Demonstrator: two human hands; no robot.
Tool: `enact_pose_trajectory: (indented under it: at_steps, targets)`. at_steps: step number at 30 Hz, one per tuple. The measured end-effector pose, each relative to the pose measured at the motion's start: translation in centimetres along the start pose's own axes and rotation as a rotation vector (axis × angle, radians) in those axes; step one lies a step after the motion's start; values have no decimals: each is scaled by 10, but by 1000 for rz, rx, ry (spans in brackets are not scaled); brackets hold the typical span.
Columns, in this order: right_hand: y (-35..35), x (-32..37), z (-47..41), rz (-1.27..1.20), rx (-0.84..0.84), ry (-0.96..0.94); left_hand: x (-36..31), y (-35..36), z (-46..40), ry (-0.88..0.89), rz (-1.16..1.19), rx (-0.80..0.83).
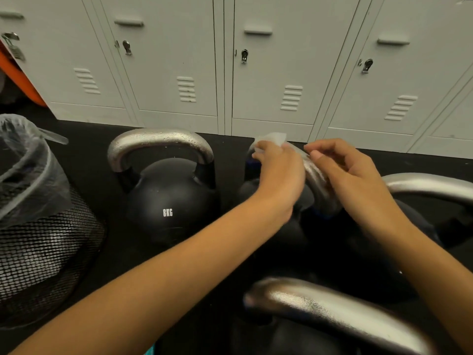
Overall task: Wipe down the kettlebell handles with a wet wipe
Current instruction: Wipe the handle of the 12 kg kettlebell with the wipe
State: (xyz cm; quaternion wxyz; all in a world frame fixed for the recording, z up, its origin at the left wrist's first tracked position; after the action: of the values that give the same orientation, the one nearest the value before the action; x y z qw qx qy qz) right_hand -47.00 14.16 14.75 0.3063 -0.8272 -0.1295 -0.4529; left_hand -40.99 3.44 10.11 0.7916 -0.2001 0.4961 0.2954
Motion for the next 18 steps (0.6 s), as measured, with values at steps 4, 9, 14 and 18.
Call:
enact_pose_trajectory:
  at_steps: [4,9,14,18]
  targets:
    - [-11,-10,-9,-181,-125,103,-8,16,21,266,-283,-3]
    - [-19,7,-17,-181,-186,-24,-27,19,6,453,-691,-93]
    - [5,11,-22,-237,-38,-10,-37,11,3,458,-461,3]
    - [24,26,-34,232,198,-128,-35,-2,11,500,-273,41]
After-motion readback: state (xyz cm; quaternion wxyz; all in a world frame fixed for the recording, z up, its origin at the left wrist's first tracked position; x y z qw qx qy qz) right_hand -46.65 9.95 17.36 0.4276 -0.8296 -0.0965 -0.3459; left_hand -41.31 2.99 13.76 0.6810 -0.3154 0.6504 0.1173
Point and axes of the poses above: each hand's wrist, its own z-axis away from the middle knuckle, its own y-axis out of the palm, x = y × z, the point moved 10 cm from there along -z, towards the middle knuckle, and after that the axes turned 10 degrees about -y, right-handed, at the moved point
